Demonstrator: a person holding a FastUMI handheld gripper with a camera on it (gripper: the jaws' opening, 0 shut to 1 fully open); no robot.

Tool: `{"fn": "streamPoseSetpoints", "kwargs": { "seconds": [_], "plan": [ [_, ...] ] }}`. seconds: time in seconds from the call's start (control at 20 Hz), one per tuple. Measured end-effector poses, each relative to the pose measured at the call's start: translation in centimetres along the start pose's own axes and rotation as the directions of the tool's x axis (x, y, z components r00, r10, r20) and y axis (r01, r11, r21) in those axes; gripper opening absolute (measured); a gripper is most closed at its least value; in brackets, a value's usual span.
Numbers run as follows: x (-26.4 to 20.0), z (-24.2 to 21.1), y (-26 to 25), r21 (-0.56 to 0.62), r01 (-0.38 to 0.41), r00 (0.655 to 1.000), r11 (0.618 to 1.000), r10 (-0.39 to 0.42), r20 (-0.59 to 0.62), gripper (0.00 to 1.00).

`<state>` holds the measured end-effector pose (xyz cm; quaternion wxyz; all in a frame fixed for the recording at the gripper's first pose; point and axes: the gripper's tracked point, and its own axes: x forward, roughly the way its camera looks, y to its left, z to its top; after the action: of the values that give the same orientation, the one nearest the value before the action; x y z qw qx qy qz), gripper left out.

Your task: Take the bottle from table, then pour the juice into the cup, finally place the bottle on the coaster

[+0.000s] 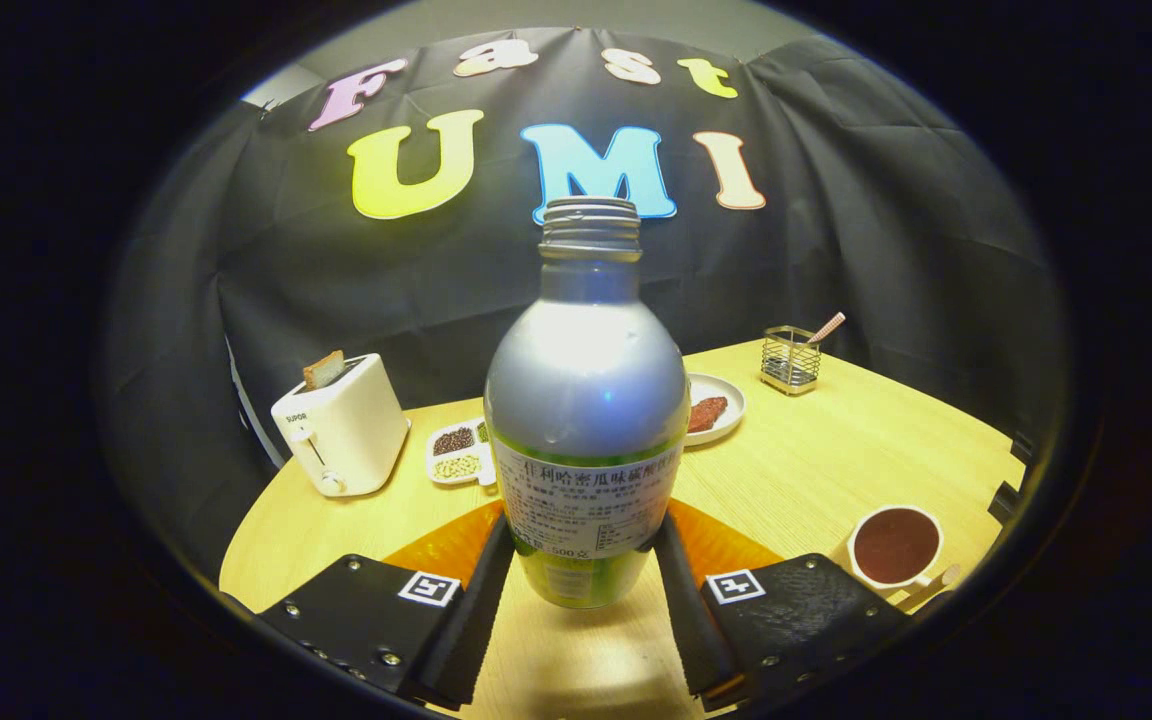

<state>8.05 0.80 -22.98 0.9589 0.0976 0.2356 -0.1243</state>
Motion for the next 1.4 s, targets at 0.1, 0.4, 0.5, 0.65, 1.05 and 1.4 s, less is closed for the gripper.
{"fn": "streamPoseSetpoints", "kwargs": {
  "seconds": [0.1, 0.4, 0.5, 0.65, 1.05, 1.4],
  "plan": [
    [0.7, 0.3, 0.1, -0.001, 0.008, 1.000, 1.000, -0.008, 0.009, 0.75],
    [3.4, 0.6, 0.1, -0.001, 0.038, 0.999, 0.999, -0.038, 0.018, 0.75],
    [4.3, 0.3, 0.1, -0.008, 0.047, 0.999, 0.999, -0.047, 0.005, 0.75],
    [5.3, -0.6, -0.1, -0.018, 0.066, 0.998, 0.998, -0.066, -0.015, 0.75],
    [8.0, -1.7, -0.1, -0.028, 0.099, 0.995, 0.995, -0.100, -0.024, 0.77],
    [9.5, -3.6, 0.1, -0.068, 0.109, 0.992, 0.992, -0.113, -0.061, 0.78]
  ]
}}
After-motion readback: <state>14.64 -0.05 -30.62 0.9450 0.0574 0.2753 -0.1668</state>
